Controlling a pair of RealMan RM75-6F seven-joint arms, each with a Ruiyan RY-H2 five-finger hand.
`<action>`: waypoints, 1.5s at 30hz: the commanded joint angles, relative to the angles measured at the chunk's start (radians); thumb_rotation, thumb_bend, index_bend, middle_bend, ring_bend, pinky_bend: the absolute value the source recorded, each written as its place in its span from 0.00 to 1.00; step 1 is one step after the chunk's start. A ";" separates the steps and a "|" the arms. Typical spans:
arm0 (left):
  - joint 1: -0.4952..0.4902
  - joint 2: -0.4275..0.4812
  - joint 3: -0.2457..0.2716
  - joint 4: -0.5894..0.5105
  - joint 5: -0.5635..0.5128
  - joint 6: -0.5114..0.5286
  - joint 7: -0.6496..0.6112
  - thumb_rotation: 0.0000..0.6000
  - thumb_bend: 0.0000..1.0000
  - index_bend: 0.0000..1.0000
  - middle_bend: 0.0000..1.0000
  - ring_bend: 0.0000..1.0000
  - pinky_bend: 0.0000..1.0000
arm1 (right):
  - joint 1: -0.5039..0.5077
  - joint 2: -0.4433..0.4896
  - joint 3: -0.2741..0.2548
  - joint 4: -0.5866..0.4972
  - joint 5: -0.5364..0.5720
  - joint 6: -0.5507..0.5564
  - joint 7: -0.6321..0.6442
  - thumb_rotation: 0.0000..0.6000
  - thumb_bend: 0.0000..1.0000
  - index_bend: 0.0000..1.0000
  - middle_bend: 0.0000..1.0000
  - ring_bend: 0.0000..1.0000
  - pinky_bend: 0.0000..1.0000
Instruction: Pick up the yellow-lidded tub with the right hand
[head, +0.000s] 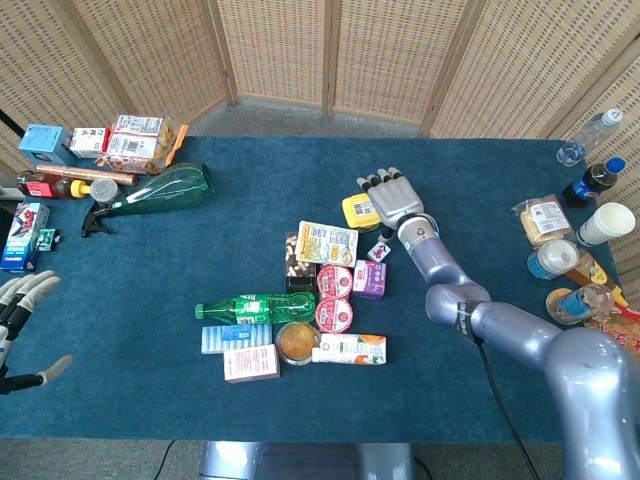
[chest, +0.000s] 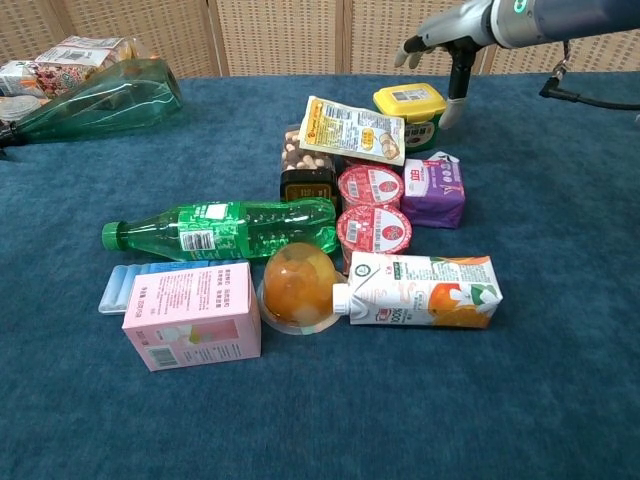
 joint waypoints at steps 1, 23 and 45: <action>0.001 0.001 0.000 0.001 -0.002 0.001 -0.004 1.00 0.27 0.09 0.09 0.00 0.00 | 0.033 -0.038 -0.041 0.057 0.040 -0.029 -0.028 1.00 0.12 0.01 0.09 0.00 0.00; 0.009 -0.015 -0.002 0.029 -0.012 -0.001 -0.035 1.00 0.27 0.08 0.09 0.00 0.00 | 0.000 0.021 -0.018 -0.020 0.077 0.100 0.120 1.00 0.17 0.76 0.97 0.78 0.64; 0.009 -0.013 0.008 0.011 0.055 0.023 -0.023 1.00 0.27 0.09 0.09 0.00 0.00 | -0.334 0.444 0.162 -0.679 -0.271 0.478 0.441 1.00 0.17 0.74 0.96 0.80 0.64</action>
